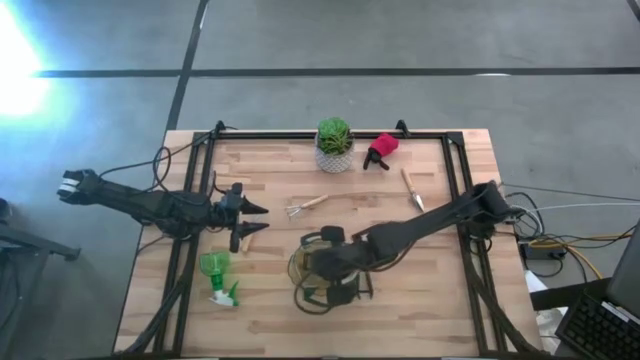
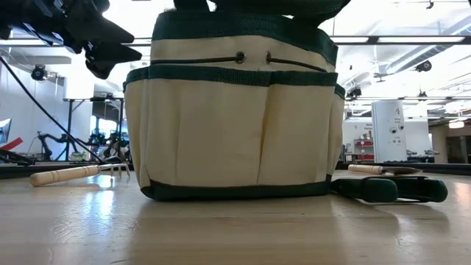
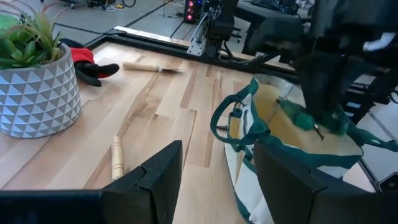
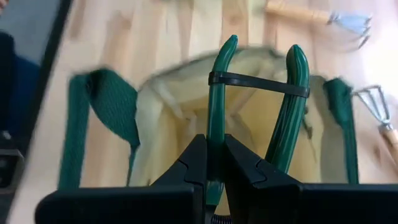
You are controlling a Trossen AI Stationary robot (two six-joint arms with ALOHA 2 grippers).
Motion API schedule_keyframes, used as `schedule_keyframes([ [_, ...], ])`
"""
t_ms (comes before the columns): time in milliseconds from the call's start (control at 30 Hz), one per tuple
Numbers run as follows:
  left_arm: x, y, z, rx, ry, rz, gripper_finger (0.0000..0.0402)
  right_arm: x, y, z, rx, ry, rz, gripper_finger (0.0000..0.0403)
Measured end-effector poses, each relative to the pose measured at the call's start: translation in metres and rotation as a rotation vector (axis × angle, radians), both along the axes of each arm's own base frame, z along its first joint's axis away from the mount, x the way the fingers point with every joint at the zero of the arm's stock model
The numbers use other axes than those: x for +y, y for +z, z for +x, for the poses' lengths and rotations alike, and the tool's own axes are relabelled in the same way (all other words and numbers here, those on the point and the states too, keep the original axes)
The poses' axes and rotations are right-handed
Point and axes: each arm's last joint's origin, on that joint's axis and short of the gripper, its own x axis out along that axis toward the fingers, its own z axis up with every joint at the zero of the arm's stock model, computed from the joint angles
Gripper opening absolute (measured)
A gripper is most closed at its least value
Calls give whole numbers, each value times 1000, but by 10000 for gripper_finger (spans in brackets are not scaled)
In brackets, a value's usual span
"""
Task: Pick & Place Garden tools in Gardening bag
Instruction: Put the right green shear scissors into the white gardening bag
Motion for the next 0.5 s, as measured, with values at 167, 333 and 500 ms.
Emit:
schedule_keyframes([
  [167,0,0,0,3,1,-6,200,2,-7,5,90,3,-33,17],
  [333,0,-1,0,5,1,-6,200,3,-9,7,108,18,-5,17],
  [500,0,-1,0,6,1,-7,200,0,-9,8,119,10,56,17],
])
